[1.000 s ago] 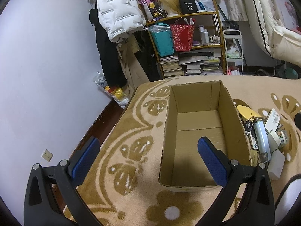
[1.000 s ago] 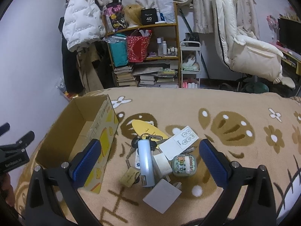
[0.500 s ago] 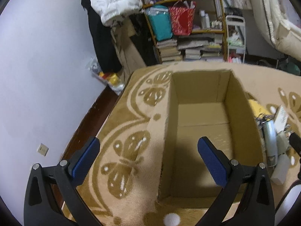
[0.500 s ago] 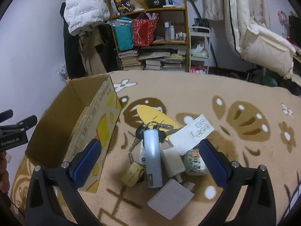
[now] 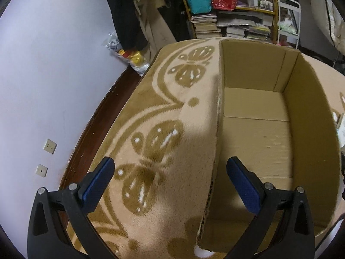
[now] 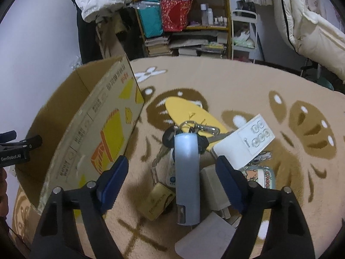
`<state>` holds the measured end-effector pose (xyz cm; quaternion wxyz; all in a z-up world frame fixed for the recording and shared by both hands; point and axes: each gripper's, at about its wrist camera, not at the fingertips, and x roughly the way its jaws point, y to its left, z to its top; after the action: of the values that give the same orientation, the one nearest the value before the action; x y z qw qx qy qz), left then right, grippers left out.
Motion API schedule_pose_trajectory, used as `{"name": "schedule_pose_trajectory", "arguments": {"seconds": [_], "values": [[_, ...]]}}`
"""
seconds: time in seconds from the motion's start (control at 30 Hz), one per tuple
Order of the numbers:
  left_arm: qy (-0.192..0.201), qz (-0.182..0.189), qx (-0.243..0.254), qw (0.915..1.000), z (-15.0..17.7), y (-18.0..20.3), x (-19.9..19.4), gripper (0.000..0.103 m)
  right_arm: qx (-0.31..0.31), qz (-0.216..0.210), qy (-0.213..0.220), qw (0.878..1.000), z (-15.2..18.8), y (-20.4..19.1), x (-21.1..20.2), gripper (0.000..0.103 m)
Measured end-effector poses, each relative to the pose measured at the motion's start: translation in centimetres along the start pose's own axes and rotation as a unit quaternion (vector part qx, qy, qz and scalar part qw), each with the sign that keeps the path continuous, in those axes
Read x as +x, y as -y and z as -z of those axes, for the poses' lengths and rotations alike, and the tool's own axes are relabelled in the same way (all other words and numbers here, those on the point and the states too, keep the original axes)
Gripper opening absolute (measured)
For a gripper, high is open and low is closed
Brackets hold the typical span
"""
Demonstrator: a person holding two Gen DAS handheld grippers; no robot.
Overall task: Organize rigid objects
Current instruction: 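Grip the box wall with the left tool while the right grasps the blue bottle, then carry the blue bottle into the box with the right tool and release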
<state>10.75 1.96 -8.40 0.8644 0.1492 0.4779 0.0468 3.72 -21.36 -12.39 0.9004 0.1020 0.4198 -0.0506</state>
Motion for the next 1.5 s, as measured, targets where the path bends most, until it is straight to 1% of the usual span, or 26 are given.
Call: {"name": "schedule_pose_trajectory", "arguments": {"seconds": [0.03,0.17,0.2,0.23,0.3,0.37,0.4,0.43,0.5,0.6,0.63,0.67,0.7,0.73,0.77,0.8,0.83,0.87,0.9,0.93,0.97,1.0,1.07,1.17,1.33,1.5], "values": [[-0.001,-0.003,0.000,1.0000,0.0,0.1,0.2,0.103,0.000,0.004,-0.003,1.000,0.0,0.1,0.2,0.080],[-0.002,-0.018,0.006,0.9998,0.1,0.4,0.8,0.103,0.007,0.014,-0.005,1.000,0.0,0.9,0.8,0.078],[-0.002,-0.019,0.008,0.9998,0.1,0.5,0.9,0.103,0.008,0.013,-0.004,1.000,-0.1,1.1,0.8,0.075],[-0.002,-0.020,0.012,0.9997,0.2,0.7,1.0,0.103,0.010,0.011,-0.003,1.000,-0.1,1.2,0.8,0.067],[-0.003,-0.018,0.016,0.9997,0.2,0.9,1.2,0.102,0.014,0.003,-0.002,1.000,-0.3,1.4,0.8,0.057],[-0.006,-0.020,0.019,0.9996,0.2,1.1,1.3,0.102,0.015,-0.004,-0.003,1.000,-0.4,1.4,0.9,0.054],[-0.006,-0.020,0.019,0.9996,0.2,1.1,1.4,0.102,0.014,-0.007,-0.003,1.000,-0.4,1.3,0.9,0.052],[-0.007,-0.016,0.018,0.9997,0.2,1.1,1.5,0.101,0.013,-0.009,-0.003,1.000,-0.3,1.3,1.0,0.045],[-0.010,-0.009,0.018,0.9998,0.3,1.2,1.6,0.096,0.011,-0.017,-0.011,1.000,-0.2,1.1,1.2,0.040],[-0.013,0.001,0.020,0.9997,0.3,1.3,1.8,0.087,0.017,-0.010,-0.018,1.000,0.0,1.1,1.5,0.040],[-0.014,0.004,0.020,0.9997,0.3,1.3,1.9,0.081,0.020,-0.009,-0.021,1.000,0.0,1.1,1.6,0.040],[-0.017,0.015,0.019,0.9996,0.3,1.3,1.9,0.073,0.022,-0.009,-0.022,0.999,0.1,1.2,1.6,0.040],[-0.019,0.025,0.016,0.9994,0.4,1.3,1.9,0.067,0.026,-0.010,-0.022,0.999,0.0,1.3,1.6,0.040],[-0.026,0.046,0.010,0.9986,0.4,1.2,2.0,0.056,0.031,-0.011,-0.023,0.999,0.0,1.4,1.7,0.040],[-0.032,0.060,0.006,0.9976,0.5,1.1,2.2,0.046,0.034,-0.011,-0.024,0.999,0.1,1.4,1.7,0.040],[-0.039,0.071,0.004,0.9967,0.6,1.1,2.3,0.043,0.036,-0.009,-0.025,0.999,0.1,1.5,1.9,0.040],[-0.044,0.076,0.005,0.9961,0.7,1.2,2.5,0.038,0.030,-0.004,-0.025,0.999,0.1,1.4,2.1,0.040],[-0.046,0.078,0.006,0.9958,0.8,1.3,2.5,0.032,0.019,0.004,-0.023,1.000,0.1,1.1,2.3,0.040],[-0.047,0.080,0.007,0.9957,0.8,1.3,2.6,0.028,0.005,0.014,-0.021,1.000,0.1,0.6,2.5,0.040],[-0.047,0.086,0.006,0.9952,0.7,1.4,2.6,0.020,-0.003,0.022,-0.019,1.000,0.1,0.4,2.6,0.037],[-0.047,0.089,0.006,0.9949,0.8,1.3,2.6,0.017,-0.010,0.035,-0.017,0.999,0.1,0.1,2.8,0.032],[-0.044,0.089,0.007,0.9950,0.9,1.4,2.5,0.017,-0.010,0.039,-0.016,0.999,0.0,0.1,2.8,0.029],[-0.042,0.089,0.007,0.9951,1.0,1.5,2.5,0.016,0.001,0.036,-0.007,0.999,0.0,0.4,2.5,0.029],[-0.044,0.094,-0.003,0.9946,1.0,1.3,2.6,0.016,-0.001,0.042,0.003,0.999,0.0,0.3,2.1,0.028],[-0.042,0.088,0.004,0.9952,1.0,1.5,2.6,0.017,0.019,0.062,0.043,0.997,-0.5,0.4,0.2,0.028],[-0.042,0.086,0.006,0.9954,1.2,1.6,2.4,0.017,0.043,0.040,0.085,0.995,-1.6,0.7,-2.4,0.028]]}}
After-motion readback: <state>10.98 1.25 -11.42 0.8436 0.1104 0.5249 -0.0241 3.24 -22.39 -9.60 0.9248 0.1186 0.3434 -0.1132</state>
